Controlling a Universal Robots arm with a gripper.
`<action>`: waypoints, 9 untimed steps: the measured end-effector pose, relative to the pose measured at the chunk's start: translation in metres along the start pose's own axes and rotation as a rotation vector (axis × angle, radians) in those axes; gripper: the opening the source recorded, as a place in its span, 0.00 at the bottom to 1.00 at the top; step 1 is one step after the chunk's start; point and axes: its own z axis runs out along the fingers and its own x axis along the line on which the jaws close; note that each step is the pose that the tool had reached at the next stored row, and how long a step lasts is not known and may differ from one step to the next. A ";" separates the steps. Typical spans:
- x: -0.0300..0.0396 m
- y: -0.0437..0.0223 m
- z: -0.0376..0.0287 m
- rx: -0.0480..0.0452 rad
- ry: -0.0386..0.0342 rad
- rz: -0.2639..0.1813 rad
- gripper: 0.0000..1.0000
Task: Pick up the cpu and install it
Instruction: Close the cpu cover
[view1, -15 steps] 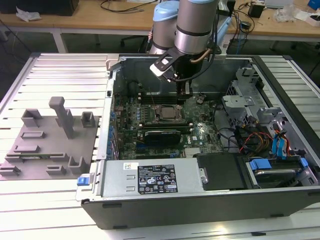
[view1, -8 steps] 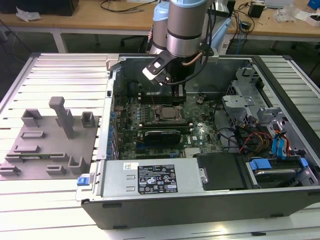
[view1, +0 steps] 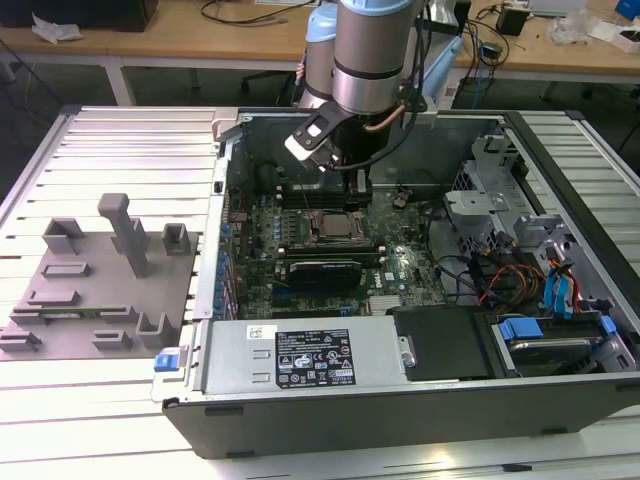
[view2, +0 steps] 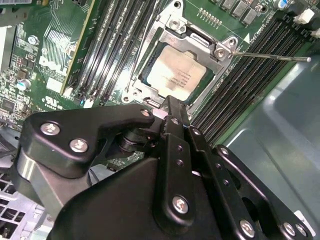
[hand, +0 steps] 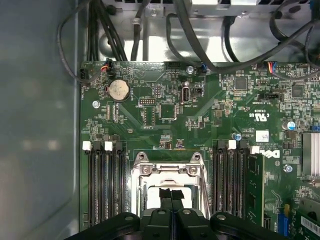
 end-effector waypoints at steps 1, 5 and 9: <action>0.0000 0.0000 0.0000 0.0000 0.0002 -0.009 0.11; 0.0000 0.0000 0.0000 0.0002 0.0016 -0.073 0.11; 0.0000 0.0000 0.0000 0.0004 0.0035 -0.157 0.11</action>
